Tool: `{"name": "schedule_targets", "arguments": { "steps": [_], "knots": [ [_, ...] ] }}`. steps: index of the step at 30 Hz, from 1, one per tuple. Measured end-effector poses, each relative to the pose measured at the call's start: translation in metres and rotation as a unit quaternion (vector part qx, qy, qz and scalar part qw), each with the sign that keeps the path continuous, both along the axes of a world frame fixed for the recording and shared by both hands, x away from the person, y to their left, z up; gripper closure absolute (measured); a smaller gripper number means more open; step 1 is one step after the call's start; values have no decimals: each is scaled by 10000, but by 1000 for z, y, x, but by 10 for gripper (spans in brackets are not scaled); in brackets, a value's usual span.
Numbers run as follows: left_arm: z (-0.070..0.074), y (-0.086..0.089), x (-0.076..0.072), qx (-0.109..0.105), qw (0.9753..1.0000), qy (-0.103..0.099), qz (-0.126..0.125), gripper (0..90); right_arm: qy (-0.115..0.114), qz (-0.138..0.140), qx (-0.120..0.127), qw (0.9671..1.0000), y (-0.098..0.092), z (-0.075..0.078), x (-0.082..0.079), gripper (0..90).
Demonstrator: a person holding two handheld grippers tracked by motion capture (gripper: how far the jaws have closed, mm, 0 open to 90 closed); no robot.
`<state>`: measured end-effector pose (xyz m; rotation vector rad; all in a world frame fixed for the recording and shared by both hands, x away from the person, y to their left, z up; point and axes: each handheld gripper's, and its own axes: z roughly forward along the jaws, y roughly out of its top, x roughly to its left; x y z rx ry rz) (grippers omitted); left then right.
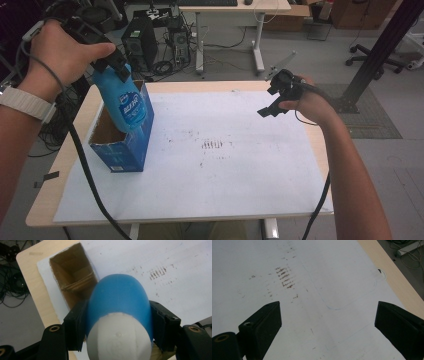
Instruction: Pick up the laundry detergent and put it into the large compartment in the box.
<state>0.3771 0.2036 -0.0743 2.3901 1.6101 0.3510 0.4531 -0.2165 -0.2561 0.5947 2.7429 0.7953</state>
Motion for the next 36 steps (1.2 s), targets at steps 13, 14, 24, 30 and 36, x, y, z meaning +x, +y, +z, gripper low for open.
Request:
{"name": "schedule_targets", "arguments": {
  "steps": [13, 14, 24, 30, 36],
  "knots": [
    [4, 15, 6, -7, 9992, -24, 411, 376, 3, 29, -9, 10000, 1, -1, 2, 74],
    [4, 16, 6, -8, 9990, -21, 450, 376, 5, 29, -10, 10000, 1, -1, 2, 74],
    [6, 27, 9, 60, 9970, -65, 766, 376, 12, 24, -5, 10000, 2, -1, 2, 74],
    [6, 33, 10, 72, 9952, -65, 975, 376, 15, 27, -10, 10000, 2, -2, 2, 74],
    [3, 35, 12, 78, 9940, -78, 1090, 376, 6, 36, 3, 10000, 3, -2, 3, 74]
  ]
}}
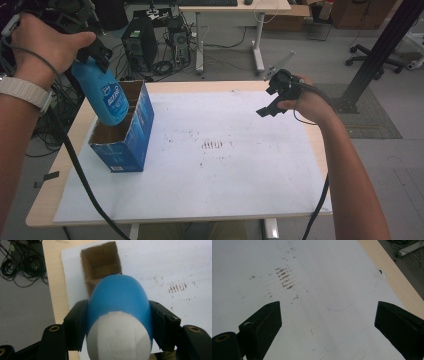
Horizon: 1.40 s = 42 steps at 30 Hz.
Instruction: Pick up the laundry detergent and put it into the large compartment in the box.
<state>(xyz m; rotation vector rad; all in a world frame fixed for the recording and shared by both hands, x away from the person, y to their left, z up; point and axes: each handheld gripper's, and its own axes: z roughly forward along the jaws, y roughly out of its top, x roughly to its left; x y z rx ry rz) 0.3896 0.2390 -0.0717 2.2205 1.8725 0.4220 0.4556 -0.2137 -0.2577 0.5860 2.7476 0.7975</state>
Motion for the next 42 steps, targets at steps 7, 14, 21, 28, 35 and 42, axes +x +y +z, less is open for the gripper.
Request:
{"name": "schedule_targets", "arguments": {
  "steps": [7, 14, 21, 28, 35, 42],
  "knots": [
    [-6, 3, 3, 18, 9999, 10, 113, 376, 5, 3, -7, 10000, 1, 0, 0, 74],
    [-14, 10, 6, 20, 9998, 12, 215, 376, 14, -11, -12, 10000, 0, 0, 0, 74],
    [-25, 14, 8, -5, 9997, 6, 259, 376, 27, -10, -20, 10000, 1, -1, 1, 74],
    [-38, 17, 11, -8, 9996, 35, 272, 377, 25, -7, -13, 10000, 2, -1, 1, 74],
    [-52, 19, 14, -34, 9997, 2, 258, 377, 20, -39, -3, 10000, 0, -1, 1, 74],
    [-68, 18, 17, -13, 9998, -1, 205, 376, 25, -42, -11, 10000, 0, -1, 1, 74]
  ]
}}
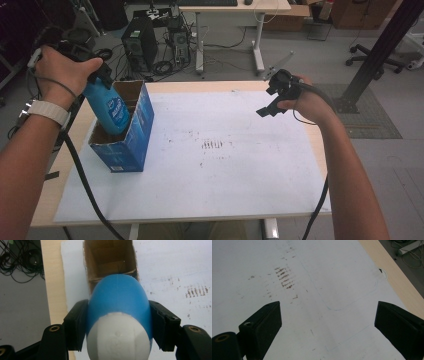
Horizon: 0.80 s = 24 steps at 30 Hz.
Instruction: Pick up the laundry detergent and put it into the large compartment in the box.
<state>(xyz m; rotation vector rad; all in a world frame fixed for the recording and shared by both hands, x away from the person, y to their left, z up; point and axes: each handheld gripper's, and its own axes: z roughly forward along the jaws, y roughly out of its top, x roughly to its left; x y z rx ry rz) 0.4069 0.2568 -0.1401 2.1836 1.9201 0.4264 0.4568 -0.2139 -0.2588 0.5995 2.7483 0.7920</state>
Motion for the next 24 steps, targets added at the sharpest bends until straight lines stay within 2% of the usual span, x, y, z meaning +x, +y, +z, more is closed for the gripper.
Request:
{"name": "schedule_targets", "arguments": {
  "steps": [4, 11, 21, 24],
  "knots": [
    [-10, 0, 2, -12, 10000, -12, -6, 377, 12, 3, -6, 10000, 0, 0, 0, 74],
    [-26, -2, 5, 107, 9999, 47, -31, 377, 19, -13, -10, 10000, -1, 0, 0, 74],
    [-44, 0, 9, 85, 9999, 46, -58, 377, 24, -54, -8, 10000, -3, 0, 0, 73],
    [-50, -2, 10, 158, 9998, 78, -97, 377, 19, -59, -3, 10000, -2, -1, 0, 73]
  ]
}}
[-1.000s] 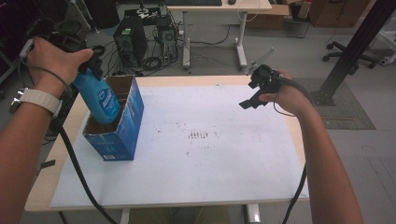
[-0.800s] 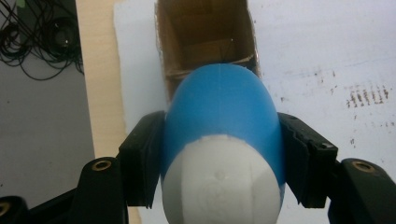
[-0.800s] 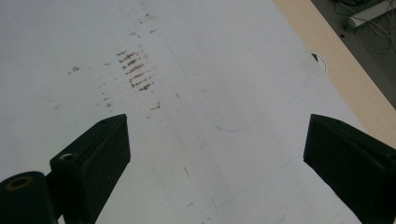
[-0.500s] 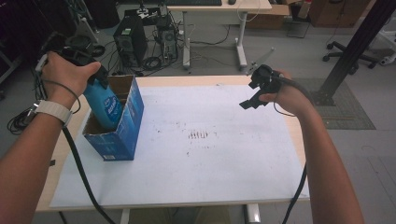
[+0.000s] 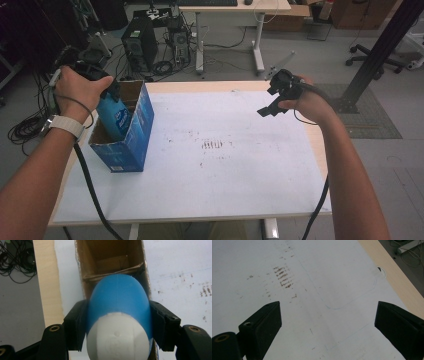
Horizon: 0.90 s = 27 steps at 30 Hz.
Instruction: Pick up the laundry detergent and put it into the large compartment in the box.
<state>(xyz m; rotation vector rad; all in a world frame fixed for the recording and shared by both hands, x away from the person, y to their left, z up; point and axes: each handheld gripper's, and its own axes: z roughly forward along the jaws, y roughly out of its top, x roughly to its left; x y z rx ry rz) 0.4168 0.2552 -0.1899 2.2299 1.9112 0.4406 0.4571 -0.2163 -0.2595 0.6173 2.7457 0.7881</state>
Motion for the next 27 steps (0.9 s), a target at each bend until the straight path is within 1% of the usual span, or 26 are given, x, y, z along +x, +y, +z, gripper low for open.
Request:
{"name": "schedule_targets", "arguments": {
  "steps": [4, 8, 13, 17, 19, 21, 25, 27],
  "knots": [
    [-9, -1, 1, 68, 10000, 36, -35, 377, 16, 9, -17, 10000, 0, -1, 0, 72],
    [-18, -1, 2, 76, 9999, 79, -75, 377, 34, 8, -39, 10000, 0, -2, 0, 72],
    [-29, 0, 3, 31, 9999, 129, -81, 377, 34, -10, -53, 10000, -1, -2, 0, 72],
    [-37, 0, 4, 41, 9999, 92, -82, 377, 41, -9, -68, 10000, -1, -2, 0, 72],
    [-41, 0, 4, 50, 9999, 129, -86, 377, 56, -7, -70, 10000, 0, -3, 0, 71],
    [-45, 1, 4, 40, 9999, 101, -85, 377, 55, -13, -78, 10000, 0, -3, 0, 70],
    [-51, 2, 4, 53, 9999, 130, -88, 377, 58, -7, -83, 9999, 1, -4, 1, 70],
    [-53, 2, 4, 62, 9999, 111, -111, 377, 57, -4, -89, 9999, 1, -4, 1, 70]
  ]
}}
